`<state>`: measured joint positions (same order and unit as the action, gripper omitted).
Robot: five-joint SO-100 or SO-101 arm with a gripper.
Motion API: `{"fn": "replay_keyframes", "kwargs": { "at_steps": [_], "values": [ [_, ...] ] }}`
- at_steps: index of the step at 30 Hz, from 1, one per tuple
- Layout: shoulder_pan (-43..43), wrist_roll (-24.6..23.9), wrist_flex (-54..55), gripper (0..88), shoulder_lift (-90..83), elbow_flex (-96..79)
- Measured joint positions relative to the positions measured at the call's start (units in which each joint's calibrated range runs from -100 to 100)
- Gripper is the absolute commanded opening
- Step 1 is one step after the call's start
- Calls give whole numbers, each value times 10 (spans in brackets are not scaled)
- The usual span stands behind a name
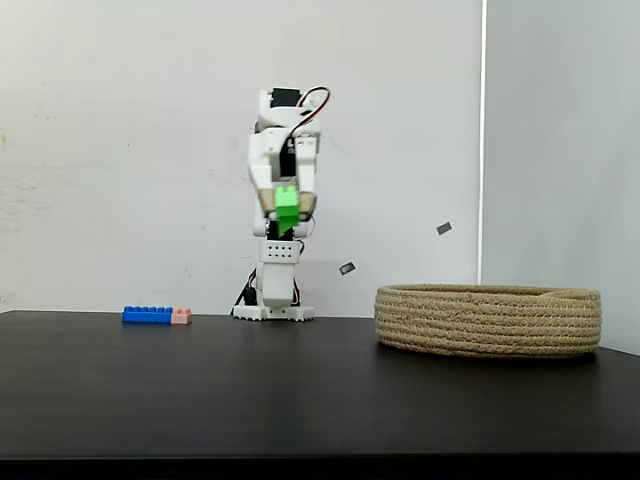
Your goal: Place the lego blocks in the tray
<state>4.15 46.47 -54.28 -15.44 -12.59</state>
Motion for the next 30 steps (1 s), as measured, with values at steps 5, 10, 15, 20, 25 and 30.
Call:
{"fn": "replay_keyframes", "kwargs": {
  "at_steps": [5,10,15,20,25,30],
  "values": [
    [-130,-35,12,0,-6,25],
    [-236,-59,72,1,-4,18],
    [-292,-63,126,300,26,-34],
    [-298,-63,141,318,32,-56],
    [-274,-54,135,319,21,-57],
    [-196,-60,58,315,-24,-56]
  ]
}}
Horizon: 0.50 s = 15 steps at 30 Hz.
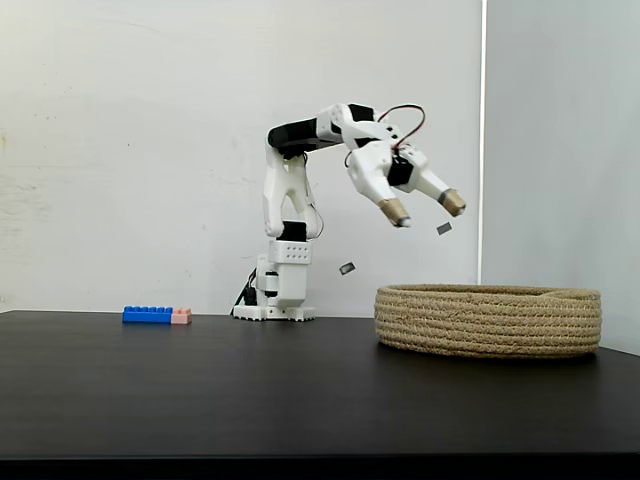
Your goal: Place the lego blocks in the tray
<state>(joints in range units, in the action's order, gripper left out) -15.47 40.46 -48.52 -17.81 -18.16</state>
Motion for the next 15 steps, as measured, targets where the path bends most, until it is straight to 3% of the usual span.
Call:
{"fn": "replay_keyframes", "kwargs": {
  "at_steps": [6,15],
  "values": [
    [165,24,-103,324,-71,-49],
    [412,145,-128,324,-157,-227]
  ]
}}
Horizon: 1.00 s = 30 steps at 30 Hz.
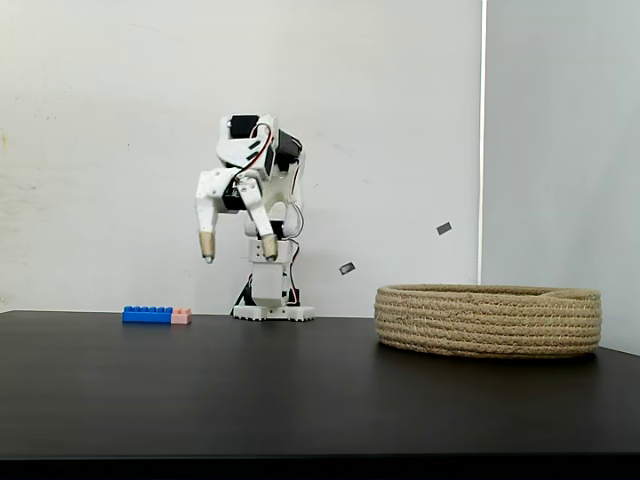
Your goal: Place the lego blocks in the tray
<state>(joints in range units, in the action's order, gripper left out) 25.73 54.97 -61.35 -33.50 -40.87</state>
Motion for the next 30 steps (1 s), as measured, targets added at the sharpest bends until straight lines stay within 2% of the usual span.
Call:
{"fn": "replay_keyframes", "kwargs": {
  "at_steps": [6,14,23,30],
  "values": [
    [92,64,0,325,-42,-86],
    [178,125,1,323,-57,-113],
    [251,169,58,319,-30,-153],
    [282,185,106,310,3,-179]
  ]
}}
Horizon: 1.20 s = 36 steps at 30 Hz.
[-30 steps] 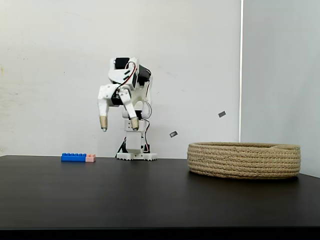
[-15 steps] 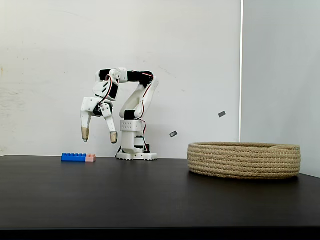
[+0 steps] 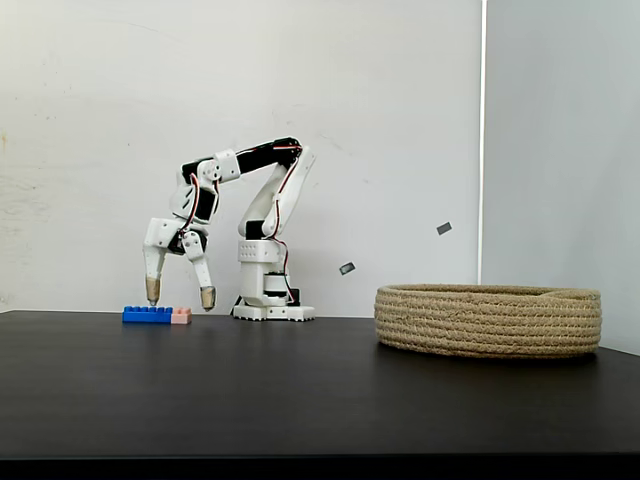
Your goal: Place the lego blocks in the tray
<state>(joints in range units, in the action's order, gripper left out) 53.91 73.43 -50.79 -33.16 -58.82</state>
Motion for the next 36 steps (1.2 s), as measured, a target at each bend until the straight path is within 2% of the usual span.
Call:
{"fn": "replay_keyframes", "kwargs": {
  "at_steps": [16,28,36],
  "values": [
    [26,10,15,287,5,-34],
    [26,11,54,168,8,-73],
    [26,9,84,195,12,-104]
  ]
}}
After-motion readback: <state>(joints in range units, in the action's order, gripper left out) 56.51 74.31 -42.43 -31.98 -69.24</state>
